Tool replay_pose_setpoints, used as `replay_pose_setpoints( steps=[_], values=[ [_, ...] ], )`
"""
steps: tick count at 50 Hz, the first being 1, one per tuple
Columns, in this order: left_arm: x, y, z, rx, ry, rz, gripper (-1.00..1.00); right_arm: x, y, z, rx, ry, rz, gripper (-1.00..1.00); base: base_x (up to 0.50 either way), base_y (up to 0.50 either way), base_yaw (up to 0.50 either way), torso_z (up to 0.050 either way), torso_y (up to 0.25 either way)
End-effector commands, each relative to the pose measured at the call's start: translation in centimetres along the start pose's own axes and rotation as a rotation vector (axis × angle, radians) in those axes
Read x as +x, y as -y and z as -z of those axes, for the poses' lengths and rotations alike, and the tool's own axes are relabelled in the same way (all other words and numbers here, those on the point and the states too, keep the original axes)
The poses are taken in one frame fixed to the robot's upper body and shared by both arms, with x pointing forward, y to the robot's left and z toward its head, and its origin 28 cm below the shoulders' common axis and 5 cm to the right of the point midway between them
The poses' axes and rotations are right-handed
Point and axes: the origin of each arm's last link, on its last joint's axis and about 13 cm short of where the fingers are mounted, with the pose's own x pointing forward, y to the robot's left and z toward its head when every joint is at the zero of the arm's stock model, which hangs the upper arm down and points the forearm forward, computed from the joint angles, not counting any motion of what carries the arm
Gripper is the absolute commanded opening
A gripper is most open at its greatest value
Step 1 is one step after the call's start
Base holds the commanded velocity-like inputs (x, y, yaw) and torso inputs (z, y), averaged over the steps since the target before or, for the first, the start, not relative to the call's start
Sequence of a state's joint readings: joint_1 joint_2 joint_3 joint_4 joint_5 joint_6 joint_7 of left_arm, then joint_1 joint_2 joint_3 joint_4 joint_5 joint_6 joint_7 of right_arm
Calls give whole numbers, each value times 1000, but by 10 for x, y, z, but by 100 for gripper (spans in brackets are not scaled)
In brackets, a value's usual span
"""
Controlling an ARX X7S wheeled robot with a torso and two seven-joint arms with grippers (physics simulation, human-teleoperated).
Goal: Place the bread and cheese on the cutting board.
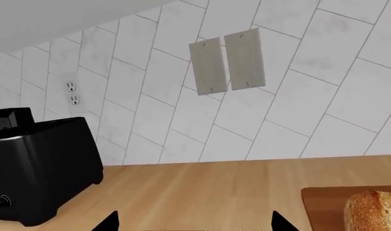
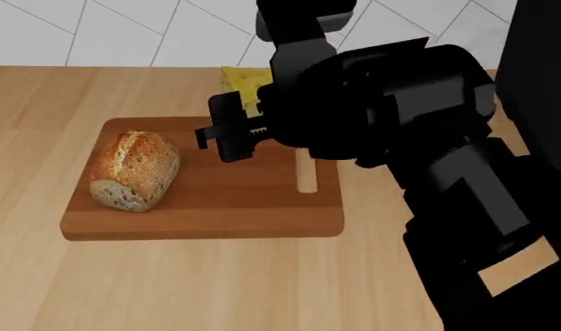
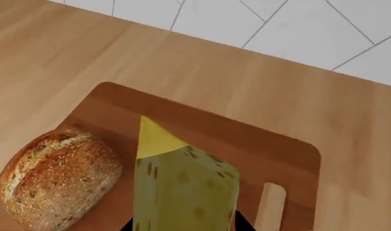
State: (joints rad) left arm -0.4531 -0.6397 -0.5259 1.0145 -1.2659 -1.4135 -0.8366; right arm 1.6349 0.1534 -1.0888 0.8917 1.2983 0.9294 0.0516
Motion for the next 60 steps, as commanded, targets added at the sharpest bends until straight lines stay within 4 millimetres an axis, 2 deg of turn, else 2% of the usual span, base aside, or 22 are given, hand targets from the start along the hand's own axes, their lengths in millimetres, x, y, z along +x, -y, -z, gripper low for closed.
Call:
replay_pose_setpoints(
  steps=[1, 10, 18, 32, 33, 46, 60],
  values=[
    [1, 1, 4, -44, 8, 28, 100, 33, -9, 11, -3, -21, -54, -100, 0, 0, 0, 0, 0],
    [-6, -1, 8, -51, 10, 29, 100, 45, -12, 32, 1, -80, -66, -100, 0, 0, 0, 0, 0],
    [-9, 1, 11, -50, 9, 34, 100, 49, -11, 40, 10, -97, -59, -100, 0, 0, 0, 0, 0],
    [-7, 3, 11, -46, 7, 39, 100, 46, -11, 34, -31, -79, -53, -100, 0, 0, 0, 0, 0],
    [-7, 3, 11, -45, 8, 41, 100, 46, -11, 34, -34, -82, -50, 100, 0, 0, 0, 0, 0],
    [-8, 5, 12, -41, 6, 51, 100, 44, -10, 28, -43, -62, -42, 100, 0, 0, 0, 0, 0],
    [-7, 9, 10, -39, 9, 67, 100, 27, -17, 0, -64, 11, -57, 100, 0, 0, 0, 0, 0]
  ],
)
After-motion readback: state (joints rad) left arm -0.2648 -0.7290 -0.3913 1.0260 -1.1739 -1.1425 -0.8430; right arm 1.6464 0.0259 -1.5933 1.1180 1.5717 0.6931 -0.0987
